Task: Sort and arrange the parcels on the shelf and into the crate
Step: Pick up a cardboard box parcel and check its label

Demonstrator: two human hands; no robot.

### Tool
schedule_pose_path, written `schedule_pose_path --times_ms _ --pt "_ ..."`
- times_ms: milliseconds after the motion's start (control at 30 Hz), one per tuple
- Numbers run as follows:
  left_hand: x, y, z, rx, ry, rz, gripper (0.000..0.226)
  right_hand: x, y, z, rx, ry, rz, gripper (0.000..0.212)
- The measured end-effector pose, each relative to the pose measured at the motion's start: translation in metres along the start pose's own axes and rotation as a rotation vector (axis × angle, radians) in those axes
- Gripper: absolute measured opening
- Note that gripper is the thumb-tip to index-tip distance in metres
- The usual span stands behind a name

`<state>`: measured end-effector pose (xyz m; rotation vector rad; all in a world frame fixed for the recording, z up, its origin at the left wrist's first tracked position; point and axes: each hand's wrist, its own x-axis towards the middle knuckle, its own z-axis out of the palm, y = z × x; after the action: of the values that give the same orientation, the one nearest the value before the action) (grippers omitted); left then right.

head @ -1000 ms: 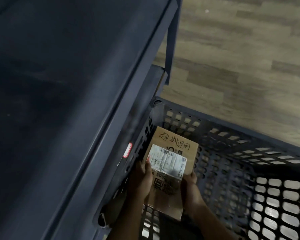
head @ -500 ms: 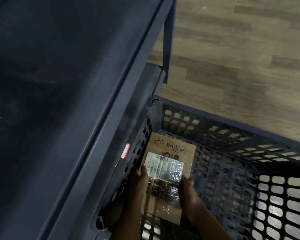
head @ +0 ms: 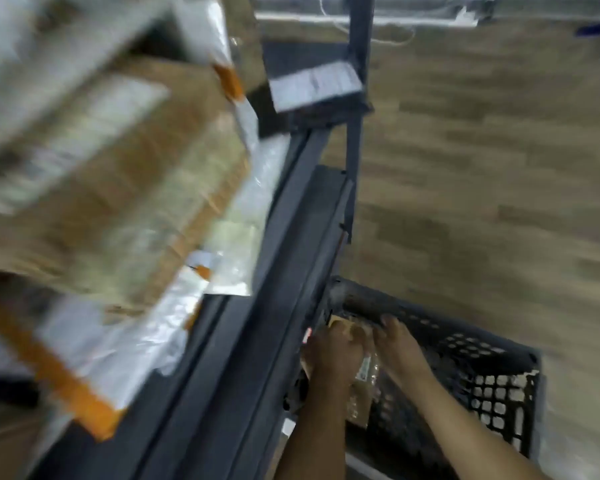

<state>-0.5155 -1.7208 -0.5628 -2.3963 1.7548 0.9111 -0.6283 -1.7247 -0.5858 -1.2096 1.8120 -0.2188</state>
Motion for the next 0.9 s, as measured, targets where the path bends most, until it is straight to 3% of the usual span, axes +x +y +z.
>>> schedule_pose_path --times_ms 200,333,433,667,900 --pt "-0.104 0.032 -0.143 -0.17 0.065 0.005 0.056 -0.103 -0.105 -0.096 -0.176 -0.001 -0.153 0.043" --pt "-0.179 0.03 -0.223 -0.202 -0.013 -0.064 0.056 -0.18 -0.166 -0.128 -0.289 -0.085 -0.157 0.052" --pt "-0.231 0.018 -0.268 -0.238 0.035 -0.141 0.053 -0.232 -0.201 -0.133 -0.304 -0.127 -0.261 0.051" --pt "-0.326 -0.053 -0.307 -0.308 0.267 -0.317 0.06 -0.318 -0.267 -0.114 -0.322 -0.211 -0.501 0.051" --pt "-0.386 -0.113 -0.299 -0.273 0.187 -0.417 0.07 -0.374 -0.304 -0.078 -0.311 -0.238 -0.678 0.048"
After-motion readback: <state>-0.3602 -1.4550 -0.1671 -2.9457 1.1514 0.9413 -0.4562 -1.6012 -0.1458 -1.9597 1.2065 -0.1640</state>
